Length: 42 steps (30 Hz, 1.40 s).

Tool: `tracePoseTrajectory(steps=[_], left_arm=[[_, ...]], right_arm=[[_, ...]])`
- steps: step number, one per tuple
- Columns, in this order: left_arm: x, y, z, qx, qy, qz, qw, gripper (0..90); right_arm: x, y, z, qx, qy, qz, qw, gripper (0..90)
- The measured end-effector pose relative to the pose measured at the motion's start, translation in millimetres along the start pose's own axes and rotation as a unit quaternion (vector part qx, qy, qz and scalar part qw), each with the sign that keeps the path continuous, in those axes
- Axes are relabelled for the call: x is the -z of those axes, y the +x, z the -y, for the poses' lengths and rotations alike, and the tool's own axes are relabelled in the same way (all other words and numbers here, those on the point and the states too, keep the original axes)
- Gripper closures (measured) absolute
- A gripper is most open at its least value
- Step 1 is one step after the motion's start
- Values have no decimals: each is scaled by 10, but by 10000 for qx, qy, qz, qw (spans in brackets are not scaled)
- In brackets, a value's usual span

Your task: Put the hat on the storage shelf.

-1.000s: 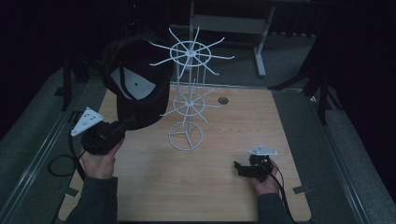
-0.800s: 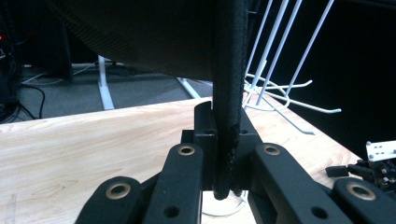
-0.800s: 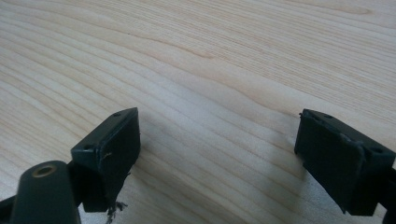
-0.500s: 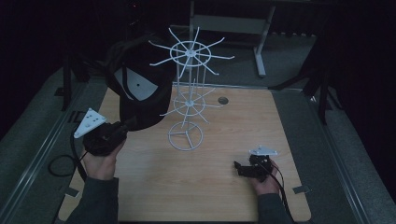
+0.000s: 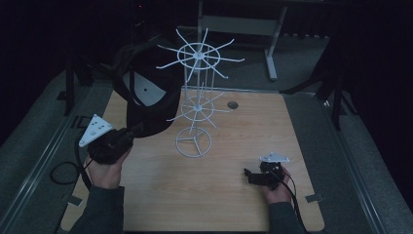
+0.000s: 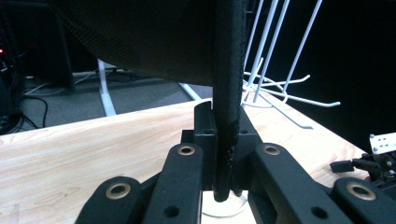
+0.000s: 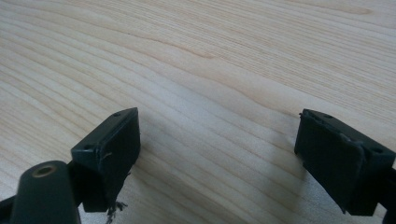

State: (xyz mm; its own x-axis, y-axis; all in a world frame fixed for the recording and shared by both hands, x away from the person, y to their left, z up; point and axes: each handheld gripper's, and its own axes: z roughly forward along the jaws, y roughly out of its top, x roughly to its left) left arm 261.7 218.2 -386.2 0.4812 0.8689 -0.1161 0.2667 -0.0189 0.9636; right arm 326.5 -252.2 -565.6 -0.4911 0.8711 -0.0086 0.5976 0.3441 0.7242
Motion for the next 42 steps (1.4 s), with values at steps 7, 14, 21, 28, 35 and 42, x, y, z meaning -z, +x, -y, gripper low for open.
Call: tracePoseTrajectory(steps=[7, 14, 21, 28, 35, 42], left_arm=[[4, 3, 36, -29, -55, 9, 10000, 859], [17, 11, 79, -161, -145, -17, 9998, 859], [13, 12, 115, -334, -142, -47, 9993, 858], [-19, -16, 147, -594, -63, -141, 9981, 857], [-68, -1, 194, -705, 67, -141, 9974, 844], [-68, 5, 173, -561, 59, -20, 9984, 599]], right_arm=[[0, 0, 0, 0, 0, 1, 10000, 139], [0, 0, 0, -1, -1, 1, 10000, 139], [0, 0, 0, 0, 0, 0, 10000, 140], [-1, -1, 1, 10, -4, 1, 10000, 139], [-1, -2, 1, 10, -4, -1, 10000, 139], [-1, -1, 1, 11, -6, 2, 10000, 140]])
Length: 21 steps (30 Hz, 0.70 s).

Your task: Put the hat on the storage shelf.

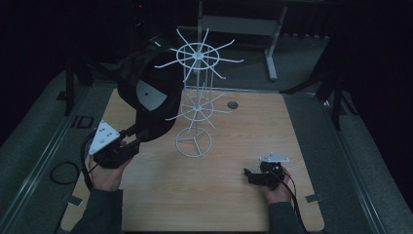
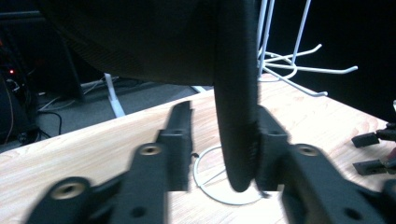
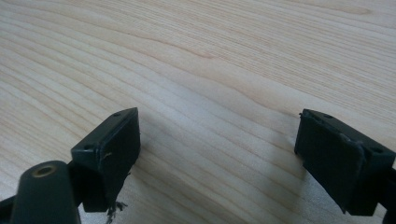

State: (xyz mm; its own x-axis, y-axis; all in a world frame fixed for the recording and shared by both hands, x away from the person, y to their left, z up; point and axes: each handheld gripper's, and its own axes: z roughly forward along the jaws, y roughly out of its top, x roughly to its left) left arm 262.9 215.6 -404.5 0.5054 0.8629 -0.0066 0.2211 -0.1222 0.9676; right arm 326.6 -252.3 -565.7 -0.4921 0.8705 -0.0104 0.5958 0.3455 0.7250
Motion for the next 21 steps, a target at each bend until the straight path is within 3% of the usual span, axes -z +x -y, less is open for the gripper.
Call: tracePoseTrajectory(steps=[6, 8, 15, 21], left_arm=[[-7, 1, -10, 170, 56, 174, 9997, 474], [-7, -10, -10, 210, 54, 127, 9997, 411], [37, 22, -5, 587, -118, 228, 9979, 264], [78, 13, -6, 624, -71, 311, 9975, 194]], right_arm=[[0, 0, 0, -1, 2, -1, 10000, 140], [0, 0, 0, -1, 2, 0, 10000, 139], [1, 0, 0, 0, 4, -3, 10000, 139], [0, 0, 0, -2, 3, 0, 10000, 139]])
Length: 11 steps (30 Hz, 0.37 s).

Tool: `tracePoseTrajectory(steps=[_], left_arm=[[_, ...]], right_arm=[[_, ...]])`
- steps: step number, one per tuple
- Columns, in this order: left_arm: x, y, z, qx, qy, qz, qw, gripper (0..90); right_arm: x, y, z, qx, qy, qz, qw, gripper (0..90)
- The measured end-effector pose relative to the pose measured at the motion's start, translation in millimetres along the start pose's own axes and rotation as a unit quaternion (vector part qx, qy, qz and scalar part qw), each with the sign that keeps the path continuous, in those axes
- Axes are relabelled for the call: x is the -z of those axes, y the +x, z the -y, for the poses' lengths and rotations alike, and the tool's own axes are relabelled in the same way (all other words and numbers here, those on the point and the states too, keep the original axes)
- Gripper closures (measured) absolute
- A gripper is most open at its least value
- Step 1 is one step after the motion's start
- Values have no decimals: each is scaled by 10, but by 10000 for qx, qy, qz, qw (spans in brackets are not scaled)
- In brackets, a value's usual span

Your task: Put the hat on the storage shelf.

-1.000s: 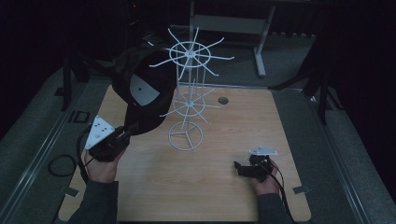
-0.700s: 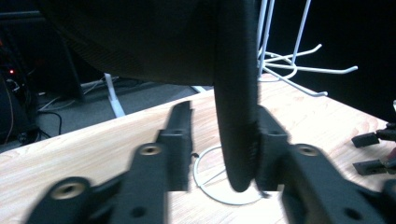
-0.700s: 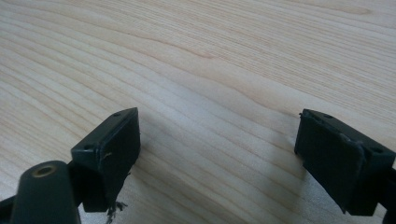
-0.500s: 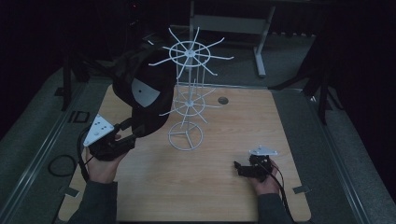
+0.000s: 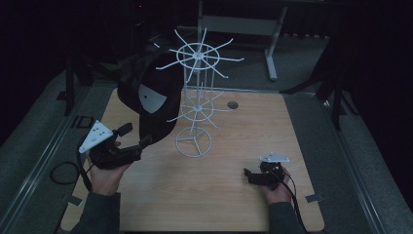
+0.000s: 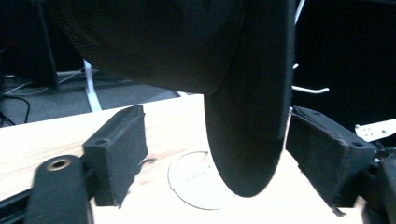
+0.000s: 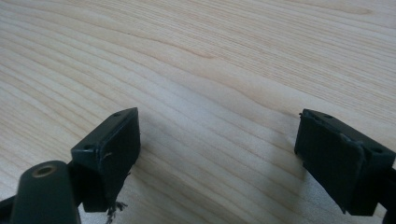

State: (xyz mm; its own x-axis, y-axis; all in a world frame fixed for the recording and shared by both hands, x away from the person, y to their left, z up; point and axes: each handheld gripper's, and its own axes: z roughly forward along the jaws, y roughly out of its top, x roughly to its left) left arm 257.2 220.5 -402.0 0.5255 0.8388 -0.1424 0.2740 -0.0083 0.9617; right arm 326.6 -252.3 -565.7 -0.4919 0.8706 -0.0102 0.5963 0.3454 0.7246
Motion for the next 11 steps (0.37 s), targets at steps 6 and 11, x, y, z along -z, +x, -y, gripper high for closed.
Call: tracePoseTrajectory(steps=[6, 11], left_arm=[[43, -1, 6, 35, -8, -97, 9999, 206], [71, 22, 20, 154, 36, -99, 9998, 233]], right_arm=[[0, 0, 0, 2, 1, -2, 10000, 140], [1, 0, 0, 1, 2, -3, 10000, 139]])
